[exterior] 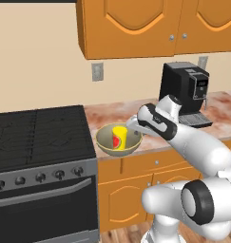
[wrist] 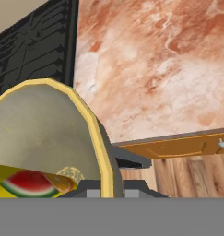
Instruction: Place the cup inside the bowl on the dining table and move the bowl to any counter.
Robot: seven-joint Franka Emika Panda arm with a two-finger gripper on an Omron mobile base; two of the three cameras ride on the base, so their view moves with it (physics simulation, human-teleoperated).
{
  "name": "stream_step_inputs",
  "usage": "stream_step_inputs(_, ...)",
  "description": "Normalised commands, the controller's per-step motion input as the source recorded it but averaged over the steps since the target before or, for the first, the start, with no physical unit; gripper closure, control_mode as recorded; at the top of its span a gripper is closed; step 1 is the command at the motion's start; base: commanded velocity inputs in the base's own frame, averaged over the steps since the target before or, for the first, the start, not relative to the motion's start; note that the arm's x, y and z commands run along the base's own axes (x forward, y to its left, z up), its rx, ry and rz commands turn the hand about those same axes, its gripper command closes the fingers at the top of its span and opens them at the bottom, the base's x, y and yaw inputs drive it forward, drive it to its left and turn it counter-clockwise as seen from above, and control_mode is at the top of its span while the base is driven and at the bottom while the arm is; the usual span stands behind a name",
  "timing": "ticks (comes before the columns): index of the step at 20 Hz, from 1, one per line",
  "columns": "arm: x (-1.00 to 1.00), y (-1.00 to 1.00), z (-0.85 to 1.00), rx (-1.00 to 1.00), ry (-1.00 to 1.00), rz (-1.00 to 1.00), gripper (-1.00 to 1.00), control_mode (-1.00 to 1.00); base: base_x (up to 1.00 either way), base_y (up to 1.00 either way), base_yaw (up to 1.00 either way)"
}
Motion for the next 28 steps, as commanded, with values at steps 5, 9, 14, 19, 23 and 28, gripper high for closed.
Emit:
stream_step_inputs(5,0.0,0.0,0.0,0.0,0.0,0.0,1.0,1.0,0.3,-0.13,0.0)
stream_step_inputs(9,0.0,0.0,0.0,0.0,0.0,0.0,1.0,1.0,0.32,-0.02,0.0)
stream_step_inputs(14,0.0,0.0,0.0,0.0,0.0,0.0,1.0,1.0,0.01,0.0,0.0)
stream_step_inputs(19,0.0,0.0,0.0,0.0,0.0,0.0,1.0,1.0,0.0,0.0,0.0)
stream_step_inputs(23,0.0,0.0,0.0,0.0,0.0,0.0,1.0,1.0,0.0,0.0,0.0)
stream_step_inputs(28,0.0,0.0,0.0,0.0,0.0,0.0,1.0,-1.0,0.0,0.0,0.0)
